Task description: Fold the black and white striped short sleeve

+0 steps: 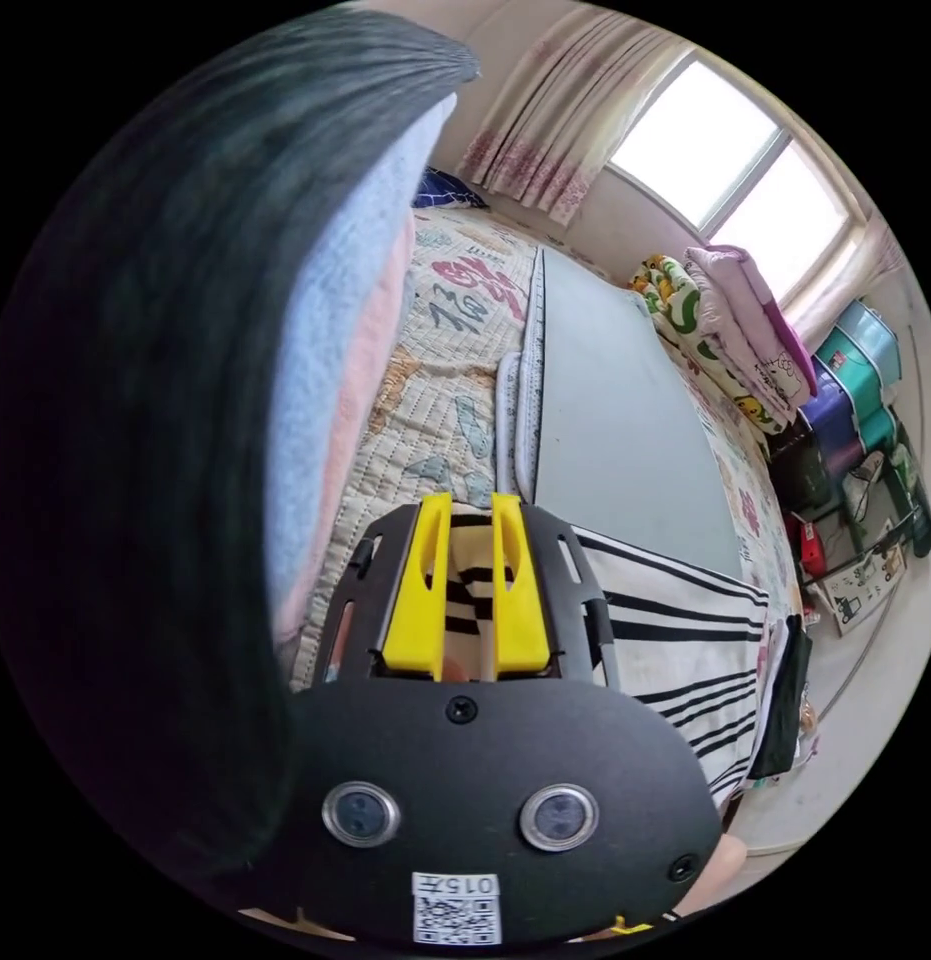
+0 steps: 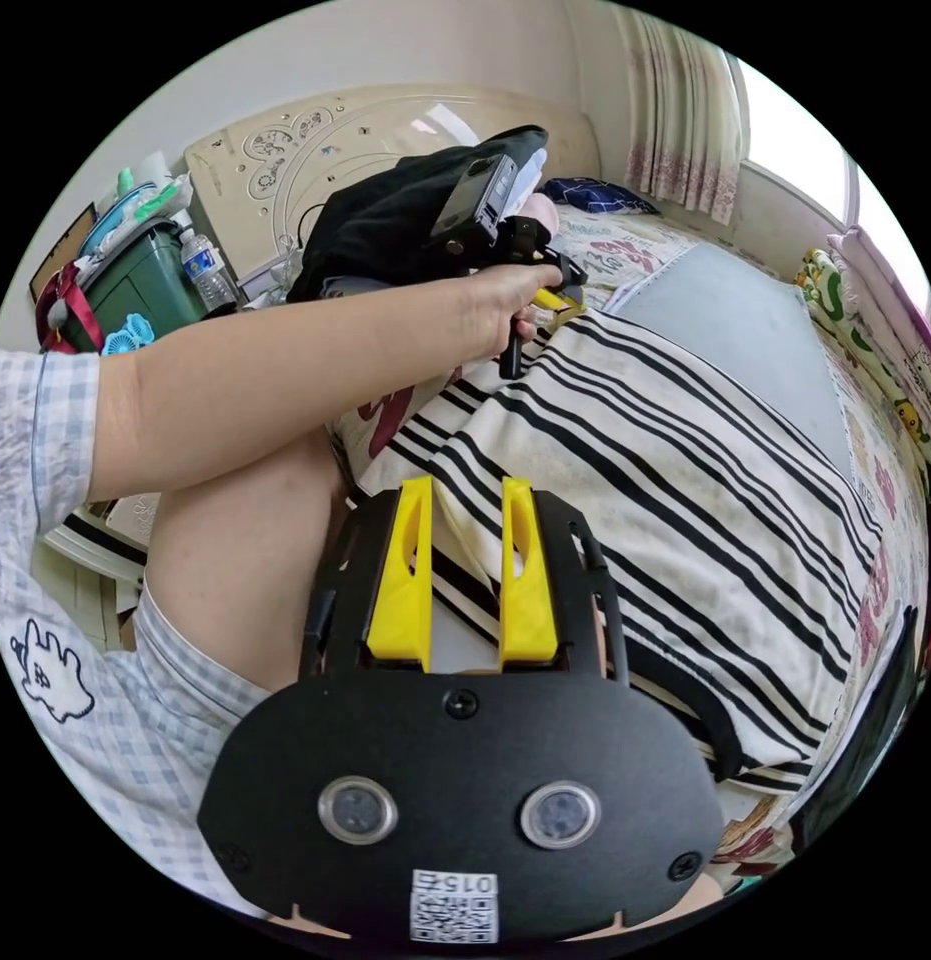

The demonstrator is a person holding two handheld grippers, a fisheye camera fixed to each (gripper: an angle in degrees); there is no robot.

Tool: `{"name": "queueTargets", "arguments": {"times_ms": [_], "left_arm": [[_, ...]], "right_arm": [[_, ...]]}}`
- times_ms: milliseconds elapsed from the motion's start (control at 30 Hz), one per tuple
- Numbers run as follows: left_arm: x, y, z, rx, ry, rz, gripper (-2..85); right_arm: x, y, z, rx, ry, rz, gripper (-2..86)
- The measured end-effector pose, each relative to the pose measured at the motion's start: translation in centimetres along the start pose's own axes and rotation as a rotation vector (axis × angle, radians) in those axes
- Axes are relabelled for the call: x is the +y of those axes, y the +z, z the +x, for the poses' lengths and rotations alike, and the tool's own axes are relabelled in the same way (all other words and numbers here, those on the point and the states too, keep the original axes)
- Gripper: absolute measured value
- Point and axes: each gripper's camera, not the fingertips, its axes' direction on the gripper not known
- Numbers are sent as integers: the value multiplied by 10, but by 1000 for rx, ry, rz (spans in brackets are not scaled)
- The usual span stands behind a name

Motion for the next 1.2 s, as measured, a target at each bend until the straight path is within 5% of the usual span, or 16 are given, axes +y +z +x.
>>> {"name": "queueTargets", "arguments": {"times_ms": [333,700,1200], "left_arm": [[6,5,-2,-26,87,-73,17],[1,-19,4,33,105,56,0],[17,-9,51,-44,150,-32,7]], "right_arm": [[44,32,11,-6,-1,-18,106],[46,29,21,82,-10,-58,18],[-5,-58,49,-156,39,-36,65]]}}
